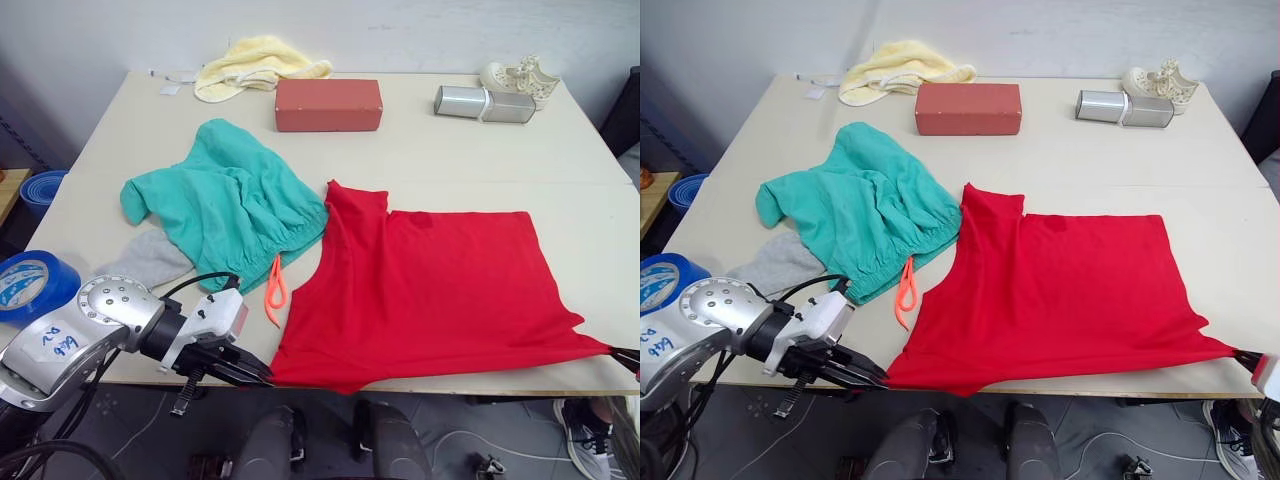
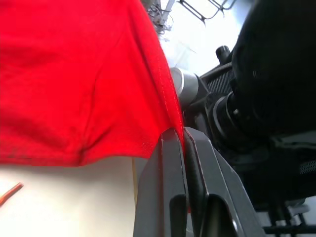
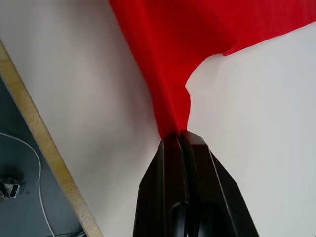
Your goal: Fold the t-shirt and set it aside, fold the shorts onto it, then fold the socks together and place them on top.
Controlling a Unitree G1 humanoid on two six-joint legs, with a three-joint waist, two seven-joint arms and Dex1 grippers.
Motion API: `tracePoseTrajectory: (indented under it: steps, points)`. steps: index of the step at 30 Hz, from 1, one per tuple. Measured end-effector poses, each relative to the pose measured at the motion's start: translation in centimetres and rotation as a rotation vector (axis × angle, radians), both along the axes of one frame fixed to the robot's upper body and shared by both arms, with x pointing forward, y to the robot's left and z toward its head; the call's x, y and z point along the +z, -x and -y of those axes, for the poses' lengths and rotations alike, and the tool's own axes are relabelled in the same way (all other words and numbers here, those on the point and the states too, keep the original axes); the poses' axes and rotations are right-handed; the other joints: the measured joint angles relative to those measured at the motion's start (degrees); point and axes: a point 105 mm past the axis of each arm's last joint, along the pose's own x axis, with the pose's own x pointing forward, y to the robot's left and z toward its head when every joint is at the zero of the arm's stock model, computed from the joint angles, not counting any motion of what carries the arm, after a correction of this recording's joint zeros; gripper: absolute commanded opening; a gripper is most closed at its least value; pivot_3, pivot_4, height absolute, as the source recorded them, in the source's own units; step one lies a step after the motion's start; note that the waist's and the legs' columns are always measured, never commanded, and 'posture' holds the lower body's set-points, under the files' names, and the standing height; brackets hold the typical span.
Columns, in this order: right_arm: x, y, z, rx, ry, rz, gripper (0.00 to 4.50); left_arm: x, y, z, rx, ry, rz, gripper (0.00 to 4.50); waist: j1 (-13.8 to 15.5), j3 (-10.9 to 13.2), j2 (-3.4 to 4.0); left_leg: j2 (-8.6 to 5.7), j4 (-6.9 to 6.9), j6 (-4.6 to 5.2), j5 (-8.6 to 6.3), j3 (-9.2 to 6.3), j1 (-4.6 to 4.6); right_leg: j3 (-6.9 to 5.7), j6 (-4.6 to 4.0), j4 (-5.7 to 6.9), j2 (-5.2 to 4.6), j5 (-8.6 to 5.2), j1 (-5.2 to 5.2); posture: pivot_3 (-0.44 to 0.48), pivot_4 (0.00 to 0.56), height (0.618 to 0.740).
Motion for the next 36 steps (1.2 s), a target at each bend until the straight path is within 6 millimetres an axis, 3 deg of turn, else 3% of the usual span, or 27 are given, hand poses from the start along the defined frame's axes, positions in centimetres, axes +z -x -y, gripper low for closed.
tracePoseTrajectory:
  steps: [5, 12, 22, 29, 36]
  points:
    - [-0.8, 0.0, -0.3, -0.037, -0.034, -0.073, 0.0, -1.1, -0.2, -0.5, 0.007, 0.01, -0.001, 0.01, 0.07, -0.03, 0.06, 0.04, -0.02, -0.08, -0.05, 0.0, -0.01, 0.0, -0.08, 0.01, -0.01, -0.06, -0.06, 0.0, 0.15, 0.74]
    - [0.5, -0.2, -0.3, -0.051, -0.062, -0.082, 0.0, -1.3, -1.0, -1.1, 0.016, 0.034, 0.017, 0.01, 0.29, -0.02, 0.07, 0.09, -0.03, -0.14, -0.08, -0.02, -0.02, -0.04, -0.14, 0.02, -0.01, -0.09, -0.08, 0.0, 0.15, 0.74]
    - [1.4, -0.5, 0.7, -0.214, -0.203, -0.187, 0.0, 1.5, -5.8, 0.5, 0.176, 0.136, 0.01, 0.01, 0.38, -0.01, 0.05, 0.08, 0.0, -0.06, -0.05, -0.02, -0.05, -0.11, -0.08, 0.09, 0.03, -0.06, -0.06, 0.0, 0.15, 0.74]
    - [1.0, -1.6, 1.0, -0.317, -0.252, -0.238, 0.0, 0.4, -8.4, 1.8, 0.3, 0.104, -0.045, 0.01, 0.42, 0.0, 0.03, 0.08, 0.02, -0.03, -0.03, -0.01, -0.09, -0.11, -0.07, 0.14, 0.08, -0.06, -0.11, 0.0, 0.15, 0.74]
    - [1.2, -3.3, 0.6, -0.333, -0.272, -0.184, 0.0, -0.2, -9.1, 1.8, 0.355, 0.066, -0.062, 0.01, 0.37, 0.0, 0.02, 0.09, 0.05, -0.03, 0.01, 0.0, -0.08, -0.1, -0.06, 0.18, 0.09, -0.07, -0.11, 0.0, 0.15, 0.74]
